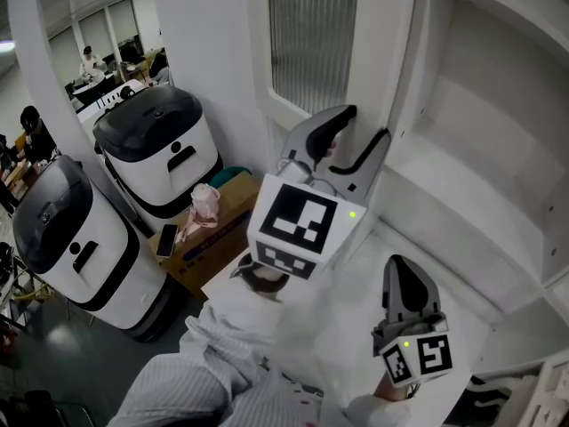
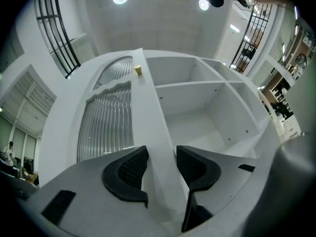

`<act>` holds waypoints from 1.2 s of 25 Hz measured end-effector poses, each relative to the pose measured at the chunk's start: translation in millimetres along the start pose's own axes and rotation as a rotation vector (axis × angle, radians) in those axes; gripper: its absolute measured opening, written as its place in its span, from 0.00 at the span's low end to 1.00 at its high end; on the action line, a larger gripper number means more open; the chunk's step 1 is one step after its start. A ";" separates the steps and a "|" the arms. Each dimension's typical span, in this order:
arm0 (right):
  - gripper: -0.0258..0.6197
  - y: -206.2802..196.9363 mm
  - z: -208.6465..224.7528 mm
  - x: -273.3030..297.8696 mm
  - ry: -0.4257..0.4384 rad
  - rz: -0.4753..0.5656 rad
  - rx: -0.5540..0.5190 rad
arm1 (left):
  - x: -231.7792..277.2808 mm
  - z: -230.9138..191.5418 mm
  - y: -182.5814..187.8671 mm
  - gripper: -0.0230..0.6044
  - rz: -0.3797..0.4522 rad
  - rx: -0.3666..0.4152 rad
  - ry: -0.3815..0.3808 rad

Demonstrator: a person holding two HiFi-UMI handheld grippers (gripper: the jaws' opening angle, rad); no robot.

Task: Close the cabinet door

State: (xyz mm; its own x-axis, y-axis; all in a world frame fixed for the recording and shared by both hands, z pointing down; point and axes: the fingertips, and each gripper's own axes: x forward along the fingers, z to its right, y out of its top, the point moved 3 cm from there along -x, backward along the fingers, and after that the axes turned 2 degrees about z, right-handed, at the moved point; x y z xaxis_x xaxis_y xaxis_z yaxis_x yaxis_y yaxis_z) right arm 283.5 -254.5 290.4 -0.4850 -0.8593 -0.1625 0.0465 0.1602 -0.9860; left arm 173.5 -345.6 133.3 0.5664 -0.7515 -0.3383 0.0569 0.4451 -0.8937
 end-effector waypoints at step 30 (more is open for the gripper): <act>0.06 -8.5 29.1 -6.5 -0.063 -0.008 0.010 | 39.0 2.2 -14.8 0.33 0.007 -0.002 -0.009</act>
State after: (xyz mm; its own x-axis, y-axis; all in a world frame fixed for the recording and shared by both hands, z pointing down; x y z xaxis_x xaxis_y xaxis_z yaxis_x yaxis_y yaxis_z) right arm 311.7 -264.5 298.7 -0.4297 -0.8893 -0.1567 0.0516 0.1490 -0.9875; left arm 196.6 -380.4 133.9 0.5741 -0.7439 -0.3422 0.0507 0.4494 -0.8919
